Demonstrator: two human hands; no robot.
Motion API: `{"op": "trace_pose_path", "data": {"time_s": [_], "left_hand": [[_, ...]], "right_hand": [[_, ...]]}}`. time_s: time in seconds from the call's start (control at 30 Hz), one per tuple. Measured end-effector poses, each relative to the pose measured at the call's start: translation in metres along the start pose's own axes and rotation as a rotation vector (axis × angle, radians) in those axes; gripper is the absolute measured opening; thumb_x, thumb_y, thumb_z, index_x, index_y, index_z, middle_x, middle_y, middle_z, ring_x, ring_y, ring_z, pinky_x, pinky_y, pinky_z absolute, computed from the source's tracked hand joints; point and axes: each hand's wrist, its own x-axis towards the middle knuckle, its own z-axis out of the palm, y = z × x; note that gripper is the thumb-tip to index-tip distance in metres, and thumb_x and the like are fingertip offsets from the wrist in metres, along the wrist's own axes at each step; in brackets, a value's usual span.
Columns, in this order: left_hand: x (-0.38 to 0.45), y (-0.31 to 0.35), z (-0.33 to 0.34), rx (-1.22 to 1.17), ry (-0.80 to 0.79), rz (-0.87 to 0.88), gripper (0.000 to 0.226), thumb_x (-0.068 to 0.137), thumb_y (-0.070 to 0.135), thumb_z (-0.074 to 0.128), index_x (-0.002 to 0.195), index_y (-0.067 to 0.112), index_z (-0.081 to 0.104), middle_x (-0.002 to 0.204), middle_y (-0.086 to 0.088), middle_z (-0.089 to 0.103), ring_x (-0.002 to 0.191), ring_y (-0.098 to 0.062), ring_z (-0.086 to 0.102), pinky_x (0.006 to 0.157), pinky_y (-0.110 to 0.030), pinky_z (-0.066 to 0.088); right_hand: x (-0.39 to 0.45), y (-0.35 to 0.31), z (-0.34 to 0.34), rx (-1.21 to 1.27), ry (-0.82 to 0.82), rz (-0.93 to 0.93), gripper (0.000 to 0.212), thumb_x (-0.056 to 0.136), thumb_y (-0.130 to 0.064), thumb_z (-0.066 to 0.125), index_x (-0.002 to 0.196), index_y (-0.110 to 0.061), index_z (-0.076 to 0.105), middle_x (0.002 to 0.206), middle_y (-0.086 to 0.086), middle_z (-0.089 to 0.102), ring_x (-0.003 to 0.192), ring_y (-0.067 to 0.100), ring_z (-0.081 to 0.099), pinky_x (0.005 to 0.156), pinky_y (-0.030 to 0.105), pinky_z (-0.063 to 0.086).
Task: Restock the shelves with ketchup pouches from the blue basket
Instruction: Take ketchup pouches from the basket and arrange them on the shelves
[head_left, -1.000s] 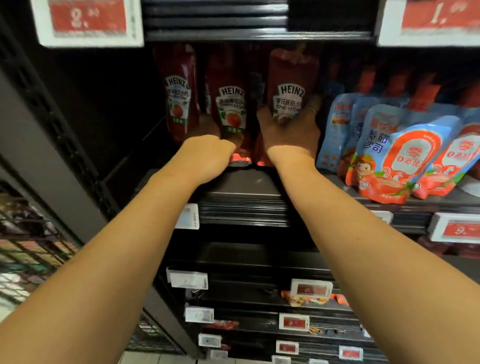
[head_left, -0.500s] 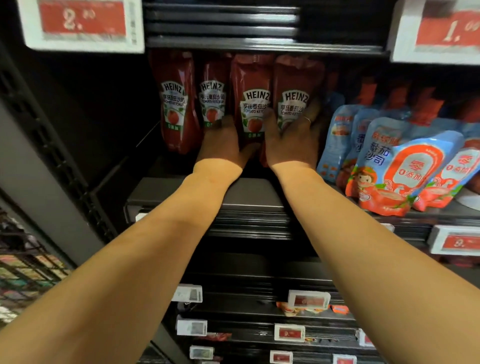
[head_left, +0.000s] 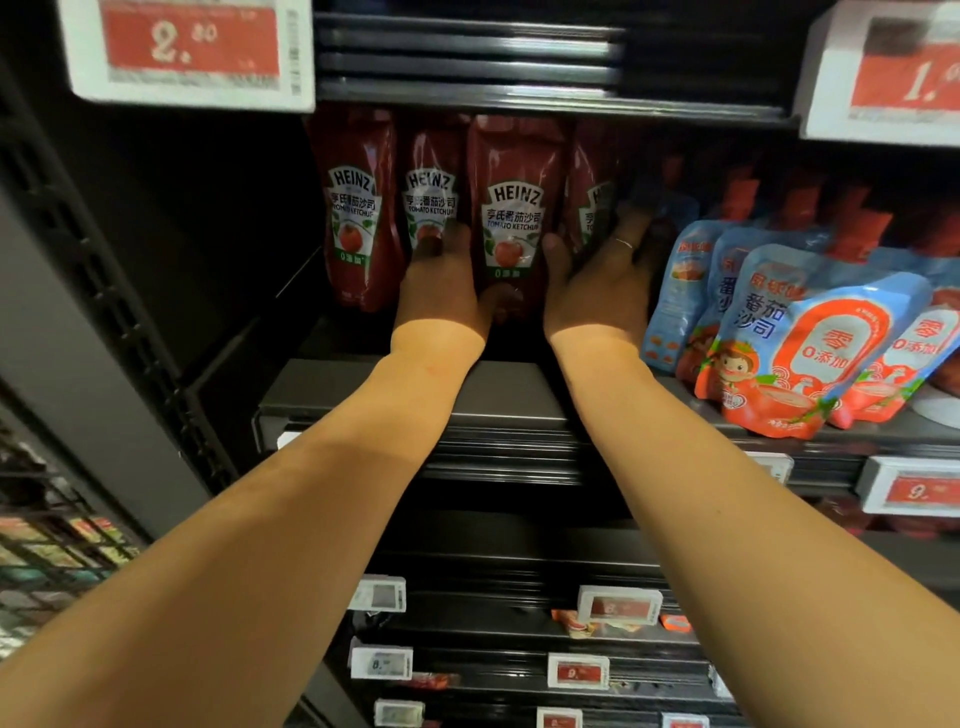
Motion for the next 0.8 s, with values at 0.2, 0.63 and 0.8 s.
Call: {"op": "trace_pose_path", "data": {"time_s": [0.2, 0.63, 0.8], "left_hand": [[0.0003, -0.0021, 0.0024, -0.003, 0.010, -0.005, 0.075, 0.087, 0.032, 0.076, 0.148, 0.007, 0.040, 0.140, -0.022, 0.050, 0.127, -0.041, 0.051, 0.103, -0.047, 0.048], [-0.0020, -0.0011, 0.0050, -0.037, 0.058, 0.033, 0.069, 0.088, 0.034, 0.073, 0.142, 0.003, 0.043, 0.136, -0.024, 0.051, 0.119, -0.043, 0.056, 0.095, -0.049, 0.052], [-0.0011, 0.0004, 0.0045, 0.007, 0.025, 0.035, 0.066, 0.092, 0.030, 0.070, 0.146, 0.004, 0.042, 0.141, -0.025, 0.046, 0.123, -0.043, 0.052, 0.100, -0.048, 0.048]], "right_hand": [[-0.0070, -0.0009, -0.0032, -0.031, -0.044, -0.039, 0.073, 0.093, -0.032, 0.058, 0.154, -0.009, 0.026, 0.156, 0.024, 0.032, 0.144, 0.042, 0.031, 0.115, 0.047, 0.034], [-0.0073, -0.0047, 0.0029, -0.180, -0.256, -0.247, 0.033, 0.095, -0.031, 0.056, 0.121, -0.011, 0.060, 0.115, 0.020, 0.065, 0.106, 0.042, 0.063, 0.083, 0.038, 0.052], [-0.0063, -0.0020, 0.0014, -0.081, -0.213, -0.181, 0.055, 0.087, -0.034, 0.066, 0.134, -0.010, 0.052, 0.136, 0.018, 0.052, 0.120, 0.039, 0.056, 0.093, 0.043, 0.054]]}}
